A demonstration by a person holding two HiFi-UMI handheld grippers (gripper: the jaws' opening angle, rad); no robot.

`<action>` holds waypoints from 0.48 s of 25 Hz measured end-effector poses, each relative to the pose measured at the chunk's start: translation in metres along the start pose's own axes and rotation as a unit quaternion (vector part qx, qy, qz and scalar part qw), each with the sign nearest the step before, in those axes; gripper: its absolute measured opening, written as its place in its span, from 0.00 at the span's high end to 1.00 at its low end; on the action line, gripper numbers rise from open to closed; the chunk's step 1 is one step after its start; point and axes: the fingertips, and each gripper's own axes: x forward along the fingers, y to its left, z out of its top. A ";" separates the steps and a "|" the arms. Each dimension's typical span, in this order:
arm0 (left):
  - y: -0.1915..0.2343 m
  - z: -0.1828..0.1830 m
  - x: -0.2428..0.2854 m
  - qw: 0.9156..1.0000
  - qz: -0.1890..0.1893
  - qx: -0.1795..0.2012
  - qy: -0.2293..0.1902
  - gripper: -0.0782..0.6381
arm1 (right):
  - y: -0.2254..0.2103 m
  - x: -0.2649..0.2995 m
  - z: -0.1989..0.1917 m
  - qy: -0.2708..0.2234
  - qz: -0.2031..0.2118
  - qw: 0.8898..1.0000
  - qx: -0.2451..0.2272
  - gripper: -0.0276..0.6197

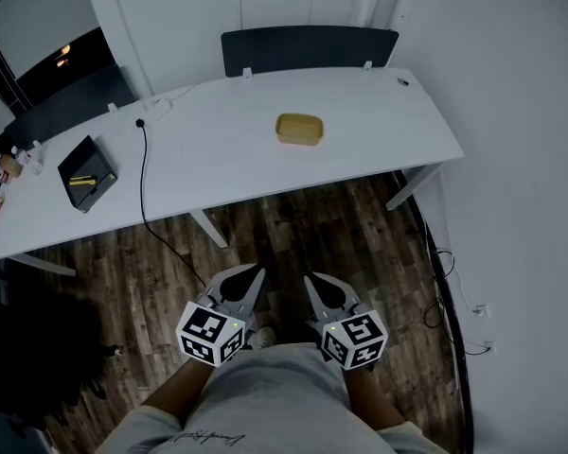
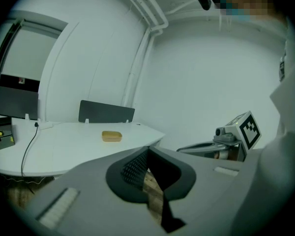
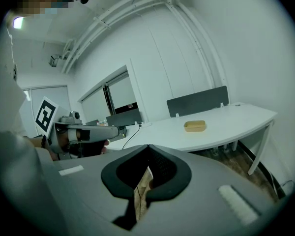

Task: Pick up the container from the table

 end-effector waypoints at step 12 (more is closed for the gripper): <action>0.022 0.008 0.033 1.000 -0.010 -0.010 -0.001 0.89 | -0.023 0.029 0.012 0.006 -0.006 1.000 -0.005 0.94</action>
